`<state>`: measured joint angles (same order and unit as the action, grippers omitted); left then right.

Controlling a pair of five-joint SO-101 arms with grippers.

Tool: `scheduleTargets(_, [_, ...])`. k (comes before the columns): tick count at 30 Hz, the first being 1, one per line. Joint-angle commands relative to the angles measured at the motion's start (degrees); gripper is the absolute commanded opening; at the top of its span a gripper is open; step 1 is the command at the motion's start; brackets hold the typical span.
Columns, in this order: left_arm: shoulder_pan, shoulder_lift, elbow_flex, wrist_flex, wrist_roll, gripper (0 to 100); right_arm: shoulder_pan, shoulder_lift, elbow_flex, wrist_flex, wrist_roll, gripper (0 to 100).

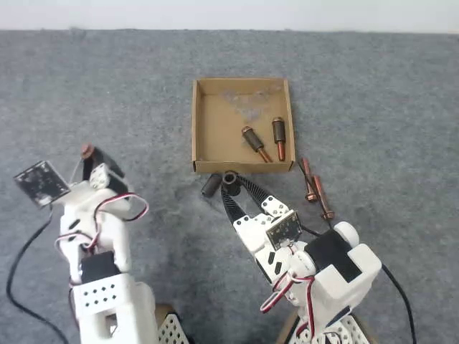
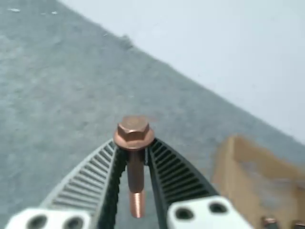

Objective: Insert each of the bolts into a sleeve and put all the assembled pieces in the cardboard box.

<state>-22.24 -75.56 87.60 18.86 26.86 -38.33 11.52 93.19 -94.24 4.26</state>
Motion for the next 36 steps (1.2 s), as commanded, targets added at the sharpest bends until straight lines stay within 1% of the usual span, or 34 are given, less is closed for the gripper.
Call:
scheduleTargets(1, [7.56,-1.76,-8.57,-2.20,5.10,1,-0.48,-0.04,1.14,0.13,-0.53,0.6])
scheduleTargets(3, [10.99,-1.76,-11.38,-0.62,6.42,1,-0.40,-0.04,1.14,0.13,-0.53,0.6])
scheduleTargets(6, [16.09,-1.67,-16.75,6.95,6.77,1,-0.22,-0.04,1.14,0.13,-0.53,0.6])
scheduleTargets(8, [20.22,-1.67,-19.12,10.29,6.77,1,-0.22,-0.04,1.14,0.13,-0.53,0.6])
scheduleTargets(12, [26.99,-1.67,-19.74,10.73,6.77,1,-0.40,-0.04,1.14,0.13,-0.53,0.6])
scheduleTargets(15, [29.98,-1.67,-19.47,10.46,6.68,1,-0.40,-0.04,1.14,0.13,-0.53,0.6])
scheduleTargets(19, [31.56,-1.76,-15.87,10.37,6.68,1,-2.15,-0.04,1.14,0.31,-0.53,0.6])
scheduleTargets(22, [31.38,-1.76,-14.73,9.76,6.68,1,-5.23,-0.04,0.00,4.26,-0.44,0.6])
scheduleTargets(25, [31.30,-1.76,-13.93,9.41,6.68,1,-5.32,-0.04,-1.93,7.60,-0.44,0.6])
scheduleTargets(28, [31.30,-1.76,-10.68,8.70,6.59,1,-5.32,-0.04,-2.11,7.78,-0.44,0.6])
scheduleTargets(32, [31.30,-1.76,-6.81,2.90,6.42,1,-5.32,-0.04,-2.46,8.13,-0.44,0.6])
scheduleTargets(36, [31.30,-1.76,-5.76,2.20,6.42,1,-5.32,-0.04,-2.46,8.13,-0.44,0.6])
